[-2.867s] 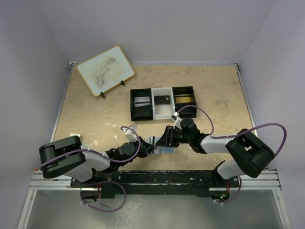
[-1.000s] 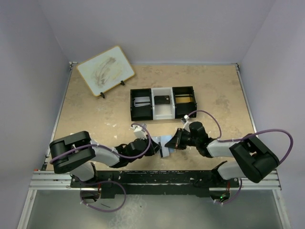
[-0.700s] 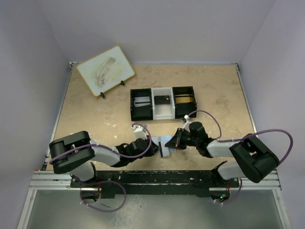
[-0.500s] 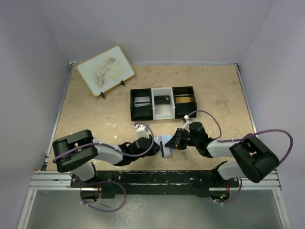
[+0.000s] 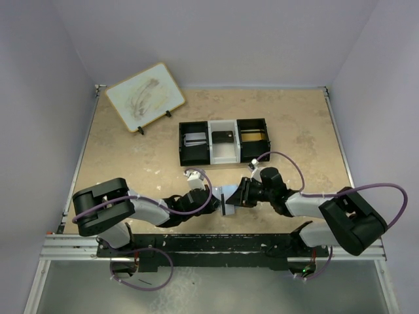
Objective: Take the credit cards out of the card holder
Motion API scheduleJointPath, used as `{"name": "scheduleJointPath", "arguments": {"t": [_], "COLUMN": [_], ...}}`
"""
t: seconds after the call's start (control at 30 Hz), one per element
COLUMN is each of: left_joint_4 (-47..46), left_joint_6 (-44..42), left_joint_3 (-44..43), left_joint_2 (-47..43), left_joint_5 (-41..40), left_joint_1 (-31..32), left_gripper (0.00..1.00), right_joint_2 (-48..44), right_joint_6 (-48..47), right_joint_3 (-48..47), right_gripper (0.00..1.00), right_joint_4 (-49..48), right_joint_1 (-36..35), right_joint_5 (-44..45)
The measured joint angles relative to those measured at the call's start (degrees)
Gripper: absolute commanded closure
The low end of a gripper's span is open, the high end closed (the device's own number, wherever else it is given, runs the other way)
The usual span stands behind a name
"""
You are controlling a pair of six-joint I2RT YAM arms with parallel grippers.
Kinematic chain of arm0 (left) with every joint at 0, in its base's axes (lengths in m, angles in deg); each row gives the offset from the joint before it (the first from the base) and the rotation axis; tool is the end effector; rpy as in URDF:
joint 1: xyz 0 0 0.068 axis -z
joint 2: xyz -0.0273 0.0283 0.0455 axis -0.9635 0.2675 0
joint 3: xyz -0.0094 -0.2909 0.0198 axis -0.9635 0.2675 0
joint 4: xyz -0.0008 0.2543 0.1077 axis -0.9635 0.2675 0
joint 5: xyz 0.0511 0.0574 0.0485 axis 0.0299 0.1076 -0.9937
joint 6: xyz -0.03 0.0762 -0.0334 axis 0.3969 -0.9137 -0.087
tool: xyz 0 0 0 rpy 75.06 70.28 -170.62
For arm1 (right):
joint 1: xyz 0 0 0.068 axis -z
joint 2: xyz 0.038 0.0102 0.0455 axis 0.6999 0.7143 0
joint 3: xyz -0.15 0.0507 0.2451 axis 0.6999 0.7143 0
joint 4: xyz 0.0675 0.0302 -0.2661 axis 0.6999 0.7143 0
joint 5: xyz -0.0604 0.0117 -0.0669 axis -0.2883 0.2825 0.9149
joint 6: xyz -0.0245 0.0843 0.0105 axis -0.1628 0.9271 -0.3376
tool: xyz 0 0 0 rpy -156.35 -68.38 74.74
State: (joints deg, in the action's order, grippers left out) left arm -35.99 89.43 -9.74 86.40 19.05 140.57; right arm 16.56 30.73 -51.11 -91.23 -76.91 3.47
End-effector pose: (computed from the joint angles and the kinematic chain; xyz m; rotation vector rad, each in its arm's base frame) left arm 0.1482 -0.2685 0.1003 -0.2147 2.2833 -0.9442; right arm 0.1891 0.1667 0.1133 0.0736 2.3707 1.3708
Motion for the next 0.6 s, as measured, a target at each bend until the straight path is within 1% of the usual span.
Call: {"name": "scheduleJointPath", "arguments": {"t": [0.07, 0.13, 0.23, 0.4, 0.43, 0.53, 0.6], "left_joint_4": [0.1, 0.1, 0.3, 0.6, 0.6, 0.6, 1.7], "left_joint_6": [0.1, 0.1, 0.2, 0.1, 0.1, 0.1, -0.2], "left_joint_3": [0.0, 0.0, -0.1, -0.3, -0.3, -0.3, -0.3], "left_joint_2": [0.0, 0.0, 0.0, 0.0, 0.0, -0.1, -1.0], "left_joint_5": [0.0, 0.0, 0.0, 0.0, 0.0, 0.0, -0.1], "left_joint_1": [0.0, 0.1, 0.1, 0.1, 0.1, 0.1, 0.1], "left_gripper": [1.00, 1.00, 1.00, 0.99, 0.97, 0.95, 0.88], "right_joint_2": [-0.2, -0.3, -0.3, -0.3, -0.3, -0.3, -0.5], "right_joint_6": [-0.6, -1.2, -2.0, -2.6, -2.6, -2.6, -2.6], "right_joint_3": [0.0, 0.0, 0.0, 0.0, 0.0, -0.4, -1.0], "right_gripper": [0.67, 0.71, 0.80, 0.98, 1.00, 1.00, 1.00], "right_joint_4": [0.8, 1.6, 2.4, 3.0, 3.0, 3.1, 3.7], "right_joint_1": [0.0, 0.0, 0.0, 0.0, 0.0, 0.0, 0.0], "right_joint_5": [-0.2, -0.5, -1.3, -1.3, -1.3, -1.4, -1.1]}}
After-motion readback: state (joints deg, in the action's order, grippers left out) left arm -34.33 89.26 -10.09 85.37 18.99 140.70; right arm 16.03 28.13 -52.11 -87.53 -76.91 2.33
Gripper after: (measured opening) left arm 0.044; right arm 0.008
